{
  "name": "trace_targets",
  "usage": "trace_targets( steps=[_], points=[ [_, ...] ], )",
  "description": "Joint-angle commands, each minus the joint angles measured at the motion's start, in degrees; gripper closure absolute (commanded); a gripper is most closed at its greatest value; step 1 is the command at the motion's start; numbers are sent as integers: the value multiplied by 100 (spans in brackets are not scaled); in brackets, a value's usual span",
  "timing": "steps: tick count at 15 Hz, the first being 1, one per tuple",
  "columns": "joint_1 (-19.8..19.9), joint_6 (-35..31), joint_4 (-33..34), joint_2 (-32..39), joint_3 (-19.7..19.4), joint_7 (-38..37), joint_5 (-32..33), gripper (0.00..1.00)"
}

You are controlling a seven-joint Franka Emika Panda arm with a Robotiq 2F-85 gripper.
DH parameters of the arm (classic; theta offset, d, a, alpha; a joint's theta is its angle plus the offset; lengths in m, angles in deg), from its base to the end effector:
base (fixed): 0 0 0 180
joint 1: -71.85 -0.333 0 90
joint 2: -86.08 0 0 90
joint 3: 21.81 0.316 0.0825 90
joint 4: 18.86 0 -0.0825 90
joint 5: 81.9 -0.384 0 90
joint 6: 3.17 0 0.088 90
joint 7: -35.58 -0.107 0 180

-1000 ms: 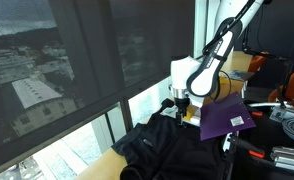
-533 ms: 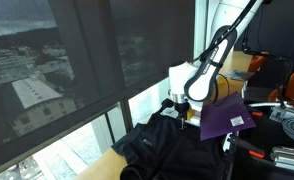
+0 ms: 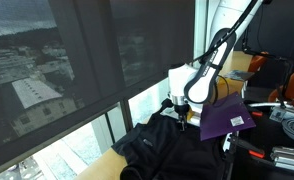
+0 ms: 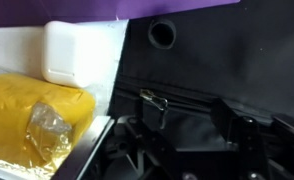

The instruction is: Close the zip on the black jacket.

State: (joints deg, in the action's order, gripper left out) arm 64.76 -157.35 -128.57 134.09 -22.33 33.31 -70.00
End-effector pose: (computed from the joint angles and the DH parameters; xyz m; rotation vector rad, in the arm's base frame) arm 0.5879 0.0743 0.0465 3.0174 0.4064 -0.0834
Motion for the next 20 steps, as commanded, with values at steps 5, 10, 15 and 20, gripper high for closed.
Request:
trace_targets(
  steps=[5, 10, 15, 20],
  points=[
    [-116, 67, 116, 29, -53, 116, -27, 90],
    [-119, 96, 174, 65, -77, 139, -22, 98],
    [-257, 62, 153, -2, -136, 57, 40, 98],
    [-679, 102, 184, -21, -265, -140, 148, 98]
  ],
)
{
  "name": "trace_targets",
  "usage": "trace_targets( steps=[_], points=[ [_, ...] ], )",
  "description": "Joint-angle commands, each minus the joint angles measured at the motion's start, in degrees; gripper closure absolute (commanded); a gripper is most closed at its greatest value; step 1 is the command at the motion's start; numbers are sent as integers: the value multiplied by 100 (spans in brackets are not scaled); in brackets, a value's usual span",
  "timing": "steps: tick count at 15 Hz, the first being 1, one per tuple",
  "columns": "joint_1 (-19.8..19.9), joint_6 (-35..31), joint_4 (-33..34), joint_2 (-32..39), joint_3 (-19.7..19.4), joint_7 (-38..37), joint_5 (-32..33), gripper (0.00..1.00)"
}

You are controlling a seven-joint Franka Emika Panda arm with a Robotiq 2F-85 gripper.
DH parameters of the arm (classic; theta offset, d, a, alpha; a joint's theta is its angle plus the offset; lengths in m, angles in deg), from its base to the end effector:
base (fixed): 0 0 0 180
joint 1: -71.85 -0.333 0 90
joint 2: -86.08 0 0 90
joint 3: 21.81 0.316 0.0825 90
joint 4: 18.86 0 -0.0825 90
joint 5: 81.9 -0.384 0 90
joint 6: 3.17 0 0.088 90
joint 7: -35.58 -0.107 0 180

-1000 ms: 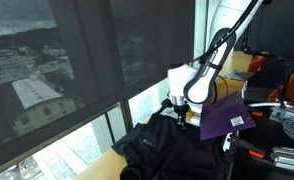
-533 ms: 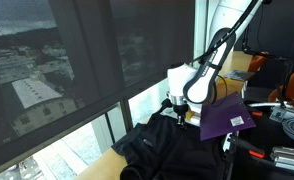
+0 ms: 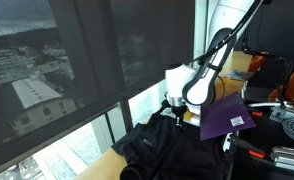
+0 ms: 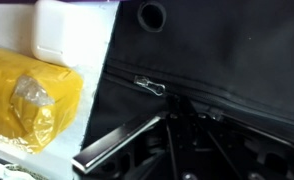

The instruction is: Close the zip on the black jacket.

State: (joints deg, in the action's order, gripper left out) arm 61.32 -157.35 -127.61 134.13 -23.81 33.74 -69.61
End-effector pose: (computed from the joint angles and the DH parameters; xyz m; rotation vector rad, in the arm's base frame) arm 0.5920 0.0954 0.0513 2.9830 0.4863 -0.0552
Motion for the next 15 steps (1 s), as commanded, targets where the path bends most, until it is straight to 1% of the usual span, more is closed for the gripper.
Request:
trace_targets(
  steps=[1, 3, 7, 12, 15],
  points=[
    [-437, 113, 102, -28, -149, -227, 130, 98],
    [-638, 159, 173, -14, -172, -316, 151, 98],
    [-962, 390, 433, 45, -97, -442, 178, 98],
    [-1233, 914, 1006, 256, 58, -503, 167, 98],
    [-1356, 1180, 1442, 506, 146, -503, 171, 98]
  ],
)
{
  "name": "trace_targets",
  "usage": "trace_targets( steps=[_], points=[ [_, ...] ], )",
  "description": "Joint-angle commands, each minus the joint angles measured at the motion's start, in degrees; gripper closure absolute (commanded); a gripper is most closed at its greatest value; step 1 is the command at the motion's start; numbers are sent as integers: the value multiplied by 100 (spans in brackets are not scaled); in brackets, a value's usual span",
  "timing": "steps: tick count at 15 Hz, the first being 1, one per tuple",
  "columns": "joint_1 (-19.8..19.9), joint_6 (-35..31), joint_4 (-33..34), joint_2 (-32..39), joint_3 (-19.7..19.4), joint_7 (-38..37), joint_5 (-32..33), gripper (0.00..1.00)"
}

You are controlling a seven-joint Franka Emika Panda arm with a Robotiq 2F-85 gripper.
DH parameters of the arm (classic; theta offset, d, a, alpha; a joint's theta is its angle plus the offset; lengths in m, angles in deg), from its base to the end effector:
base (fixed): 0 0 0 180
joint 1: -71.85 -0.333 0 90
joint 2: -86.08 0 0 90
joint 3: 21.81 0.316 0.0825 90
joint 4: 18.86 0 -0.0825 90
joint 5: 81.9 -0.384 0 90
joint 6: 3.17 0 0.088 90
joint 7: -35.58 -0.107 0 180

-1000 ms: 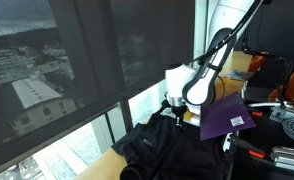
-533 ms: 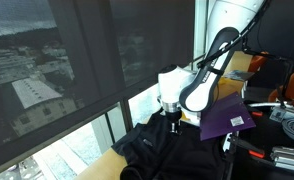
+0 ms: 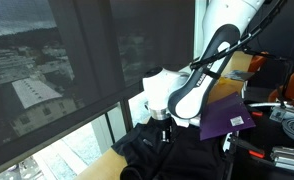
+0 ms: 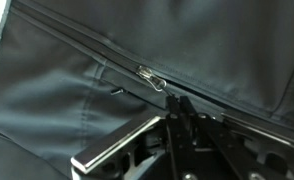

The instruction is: Close the zip on the black jacket.

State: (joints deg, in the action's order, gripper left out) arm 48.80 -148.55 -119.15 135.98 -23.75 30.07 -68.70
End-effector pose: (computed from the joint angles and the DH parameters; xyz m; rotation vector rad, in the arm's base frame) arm 0.5920 0.2322 0.0673 2.8914 0.7056 -0.0720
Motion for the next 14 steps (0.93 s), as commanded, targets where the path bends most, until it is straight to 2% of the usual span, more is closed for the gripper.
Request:
trace_targets(
  steps=[1, 8, 14],
  points=[
    [-137, 356, 736, 423, 173, -126, 78, 98],
    [-340, 847, 1774, 1067, 432, -56, 4, 98],
    [-540, 1341, 2486, 1249, 699, -2, -37, 98]
  ],
)
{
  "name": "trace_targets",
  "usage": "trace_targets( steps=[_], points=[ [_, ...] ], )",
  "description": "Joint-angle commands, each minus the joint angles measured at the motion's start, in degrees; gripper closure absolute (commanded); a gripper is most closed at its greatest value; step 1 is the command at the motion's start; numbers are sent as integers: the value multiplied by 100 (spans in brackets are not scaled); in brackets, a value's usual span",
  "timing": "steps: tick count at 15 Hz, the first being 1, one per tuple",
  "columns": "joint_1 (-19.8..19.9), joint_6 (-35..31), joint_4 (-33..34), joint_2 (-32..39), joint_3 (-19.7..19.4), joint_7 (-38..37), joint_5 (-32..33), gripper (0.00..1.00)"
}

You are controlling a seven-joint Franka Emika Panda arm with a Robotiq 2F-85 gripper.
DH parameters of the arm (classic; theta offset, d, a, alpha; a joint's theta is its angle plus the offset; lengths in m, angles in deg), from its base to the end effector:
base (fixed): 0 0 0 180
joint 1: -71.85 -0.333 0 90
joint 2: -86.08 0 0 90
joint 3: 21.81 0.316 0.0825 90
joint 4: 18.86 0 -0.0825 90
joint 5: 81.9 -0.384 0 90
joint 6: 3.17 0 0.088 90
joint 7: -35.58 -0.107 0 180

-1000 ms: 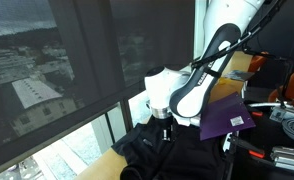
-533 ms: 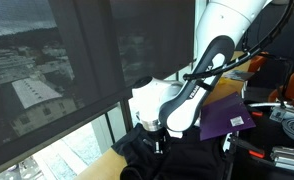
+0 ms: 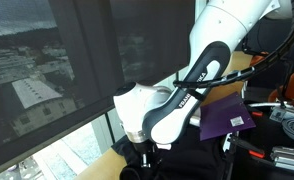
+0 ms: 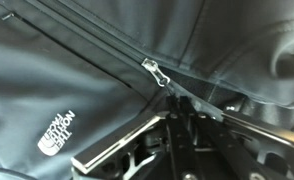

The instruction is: Close the zip on the black jacket.

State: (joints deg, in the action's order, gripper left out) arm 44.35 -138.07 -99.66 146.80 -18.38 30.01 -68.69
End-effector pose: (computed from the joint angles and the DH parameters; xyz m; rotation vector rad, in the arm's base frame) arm 0.6012 0.3490 0.0509 2.8811 0.8710 -0.1119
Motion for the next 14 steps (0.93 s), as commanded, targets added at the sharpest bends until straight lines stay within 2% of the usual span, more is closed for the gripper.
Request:
trace_targets(
  steps=[1, 14],
  points=[
    [-129, 358, 606, 163, 205, 18, -38, 98],
    [-563, 450, 1039, 311, 376, 145, 5, 98]
  ],
)
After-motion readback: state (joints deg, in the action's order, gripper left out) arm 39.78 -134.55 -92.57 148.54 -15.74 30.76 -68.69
